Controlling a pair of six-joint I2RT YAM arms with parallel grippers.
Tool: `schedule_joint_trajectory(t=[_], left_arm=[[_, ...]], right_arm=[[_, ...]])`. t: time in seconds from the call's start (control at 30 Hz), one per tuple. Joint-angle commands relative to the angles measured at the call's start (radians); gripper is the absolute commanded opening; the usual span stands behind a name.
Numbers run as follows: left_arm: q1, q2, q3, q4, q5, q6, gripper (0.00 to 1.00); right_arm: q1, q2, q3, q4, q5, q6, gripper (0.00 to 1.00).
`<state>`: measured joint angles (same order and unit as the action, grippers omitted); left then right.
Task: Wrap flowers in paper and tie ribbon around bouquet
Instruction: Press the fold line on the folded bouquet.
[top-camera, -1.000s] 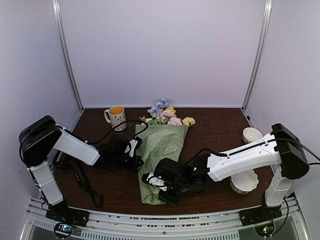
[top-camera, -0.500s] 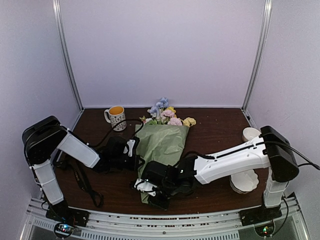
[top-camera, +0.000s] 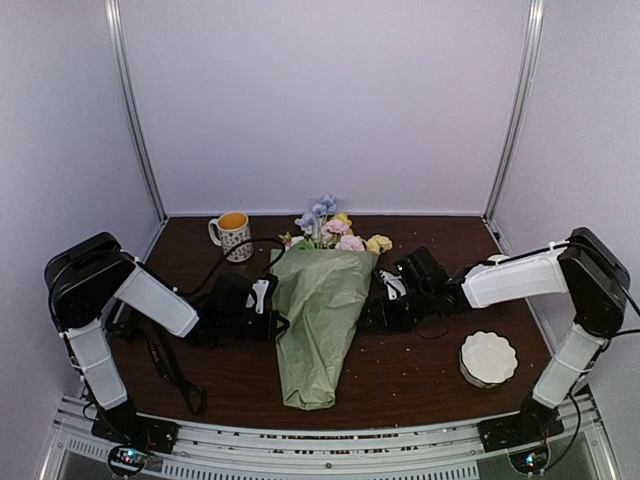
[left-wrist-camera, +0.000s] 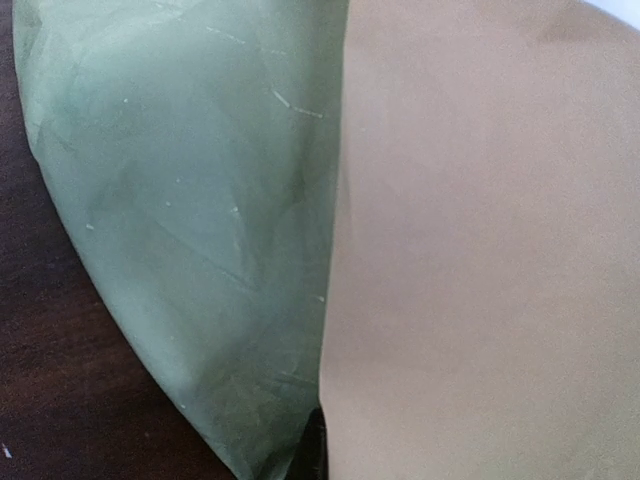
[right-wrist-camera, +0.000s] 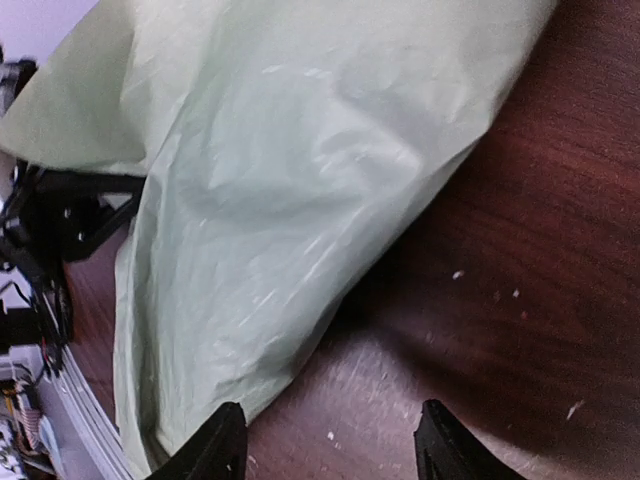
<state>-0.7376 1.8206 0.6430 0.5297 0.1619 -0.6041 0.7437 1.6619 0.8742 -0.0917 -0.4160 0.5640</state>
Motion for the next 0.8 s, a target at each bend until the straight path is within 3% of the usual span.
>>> schedule_joint_trajectory(t=[0.0, 0.17, 0.33, 0.47, 0.77], left_arm=[[0.012, 0.016, -0.031, -0.082, -0.023, 0.006, 0.0], [0.016, -0.007, -0.029, -0.114, -0.033, 0.029, 0.0], [0.029, -0.025, -0.026, -0.142, -0.034, 0.046, 0.0], [0.034, -0.035, -0.015, -0.18, -0.032, 0.069, 0.0], [0.034, -0.008, 0.087, -0.25, 0.047, 0.134, 0.0]], right_arm=[[-0.06, 0.088, 0.019, 0.173, -0.12, 0.148, 0.59], [-0.075, 0.176, 0.042, 0.296, -0.223, 0.184, 0.5], [-0.08, 0.225, 0.05, 0.383, -0.271, 0.238, 0.2], [-0.104, 0.202, 0.034, 0.37, -0.271, 0.216, 0.02], [-0.236, 0.153, 0.141, 0.071, -0.207, -0.042, 0.0]])
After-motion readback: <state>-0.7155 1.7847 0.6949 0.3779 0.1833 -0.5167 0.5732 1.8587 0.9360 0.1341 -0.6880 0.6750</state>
